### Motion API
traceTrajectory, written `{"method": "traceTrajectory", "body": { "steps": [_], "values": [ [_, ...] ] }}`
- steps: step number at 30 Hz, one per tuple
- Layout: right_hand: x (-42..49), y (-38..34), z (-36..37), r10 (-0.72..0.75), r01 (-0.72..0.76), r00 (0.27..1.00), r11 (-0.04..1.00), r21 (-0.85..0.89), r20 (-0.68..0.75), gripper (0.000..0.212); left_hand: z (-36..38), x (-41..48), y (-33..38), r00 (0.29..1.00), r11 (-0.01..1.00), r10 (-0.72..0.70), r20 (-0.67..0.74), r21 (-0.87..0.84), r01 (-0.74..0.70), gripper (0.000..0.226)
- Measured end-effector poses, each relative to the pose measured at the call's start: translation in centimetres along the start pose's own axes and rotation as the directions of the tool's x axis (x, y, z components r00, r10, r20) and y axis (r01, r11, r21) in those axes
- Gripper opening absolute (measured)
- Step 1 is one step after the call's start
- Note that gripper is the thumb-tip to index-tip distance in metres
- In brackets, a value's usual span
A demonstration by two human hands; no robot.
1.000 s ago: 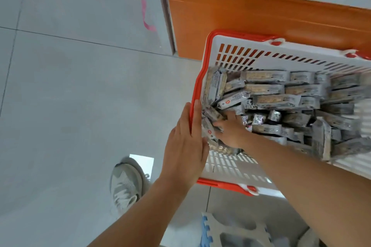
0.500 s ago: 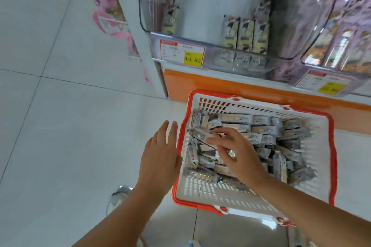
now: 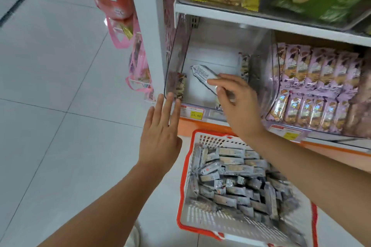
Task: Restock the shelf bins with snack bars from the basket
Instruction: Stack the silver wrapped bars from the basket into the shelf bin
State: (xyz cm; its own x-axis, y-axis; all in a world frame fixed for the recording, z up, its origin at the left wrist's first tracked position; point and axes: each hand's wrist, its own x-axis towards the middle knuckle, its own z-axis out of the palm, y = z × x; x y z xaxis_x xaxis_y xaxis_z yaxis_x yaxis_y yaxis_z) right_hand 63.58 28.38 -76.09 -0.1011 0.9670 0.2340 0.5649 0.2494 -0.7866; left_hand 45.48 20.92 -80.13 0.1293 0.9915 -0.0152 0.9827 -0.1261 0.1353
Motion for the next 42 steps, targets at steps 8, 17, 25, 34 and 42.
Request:
{"method": "traceTrajectory", "body": {
  "steps": [8, 17, 25, 34, 42],
  "values": [
    [5.5, 2.5, 5.6, 0.190, -0.128, 0.968, 0.937, -0.326, 0.164, 0.029, 1.0, 0.2, -0.5, 0.998, 1.000, 0.021, -0.062, 0.015, -0.021, 0.087],
    [8.0, 4.7, 8.0, 0.414, -0.231, 0.802, 0.879, -0.417, 0.430, 0.050, 2.2, 0.3, -1.4, 0.994, 0.999, 0.052, -0.096, -0.012, -0.053, 0.094],
    [8.4, 5.6, 7.5, 0.379, -0.232, 0.829, 0.902, -0.364, 0.411, 0.044, 3.0, 0.3, -1.4, 0.991, 0.997, 0.056, -0.125, -0.042, -0.062, 0.094],
    [11.5, 4.6, 8.7, 0.452, -0.428, 0.752, 0.888, -0.166, 0.479, 0.048, 3.7, 0.5, -1.8, 0.987, 0.995, 0.086, -0.138, -0.047, -0.093, 0.094],
    [13.4, 5.0, 10.0, 0.498, -0.525, 0.755, 0.849, -0.061, 0.425, 0.053, 4.0, 0.6, -1.8, 0.983, 0.994, 0.092, -0.161, -0.047, -0.101, 0.092]
  ]
}}
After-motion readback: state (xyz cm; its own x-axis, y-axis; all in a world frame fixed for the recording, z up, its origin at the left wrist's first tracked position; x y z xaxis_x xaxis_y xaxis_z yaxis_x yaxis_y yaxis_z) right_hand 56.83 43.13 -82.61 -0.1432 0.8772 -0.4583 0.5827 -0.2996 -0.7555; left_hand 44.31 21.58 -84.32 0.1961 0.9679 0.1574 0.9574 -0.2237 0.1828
